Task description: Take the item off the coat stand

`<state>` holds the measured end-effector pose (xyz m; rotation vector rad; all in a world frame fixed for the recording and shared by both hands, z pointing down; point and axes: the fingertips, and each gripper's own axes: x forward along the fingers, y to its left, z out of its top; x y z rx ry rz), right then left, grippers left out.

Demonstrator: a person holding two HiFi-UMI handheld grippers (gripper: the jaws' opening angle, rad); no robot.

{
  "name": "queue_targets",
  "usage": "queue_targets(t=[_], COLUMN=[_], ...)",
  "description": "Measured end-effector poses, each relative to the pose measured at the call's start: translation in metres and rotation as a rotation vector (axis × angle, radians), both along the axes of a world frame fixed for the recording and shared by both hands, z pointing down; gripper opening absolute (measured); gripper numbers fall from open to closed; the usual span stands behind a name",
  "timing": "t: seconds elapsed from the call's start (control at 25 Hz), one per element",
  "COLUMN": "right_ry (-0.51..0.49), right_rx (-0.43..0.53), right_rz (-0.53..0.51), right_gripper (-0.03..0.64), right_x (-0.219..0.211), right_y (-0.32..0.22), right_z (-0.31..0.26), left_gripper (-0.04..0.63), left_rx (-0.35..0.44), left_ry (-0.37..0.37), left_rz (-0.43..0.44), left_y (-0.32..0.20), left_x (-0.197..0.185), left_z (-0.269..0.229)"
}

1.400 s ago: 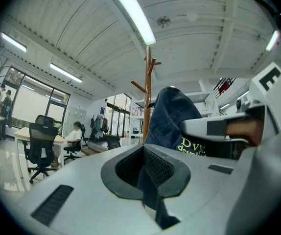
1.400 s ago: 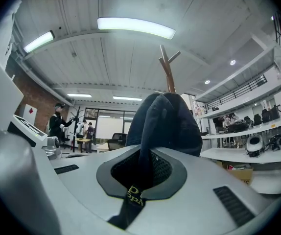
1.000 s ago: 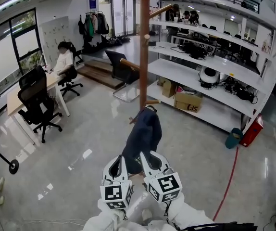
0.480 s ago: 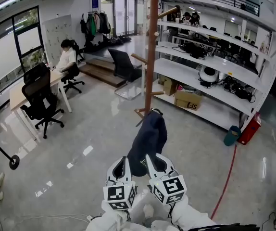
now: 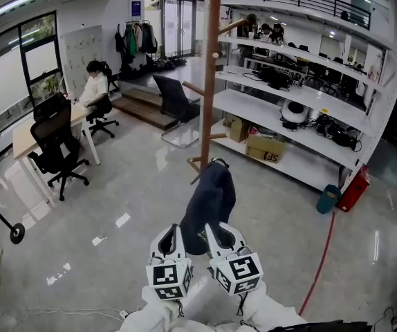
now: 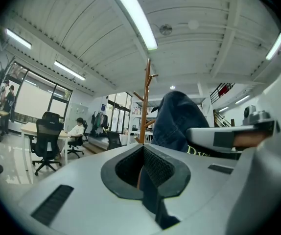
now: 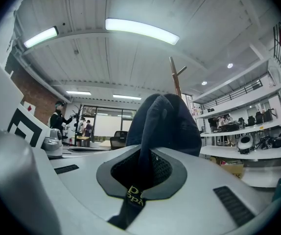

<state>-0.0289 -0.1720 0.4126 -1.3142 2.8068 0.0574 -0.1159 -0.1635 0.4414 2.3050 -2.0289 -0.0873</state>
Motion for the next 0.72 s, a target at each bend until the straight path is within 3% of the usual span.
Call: queue_targets(t=[0.44,0.72], right_ry=[-0.008,-0.006], right_rx=[-0.032,-0.021], right_rz=[0.005,-0.007], right_gripper=[0.014,0.013], right_x=[0.024,0.020], right_y=[0.000,0.000], right_z=[0.013,0.009], left_gripper=[-0.011,-0.012], left_rx=[-0.024,-0.014], left_ry=[0.003,0.000], left_rz=[0.013,-0.004], left_y=[0.004,0.004], left_x=[0.033,0.028], left_z=[0.010,0.003])
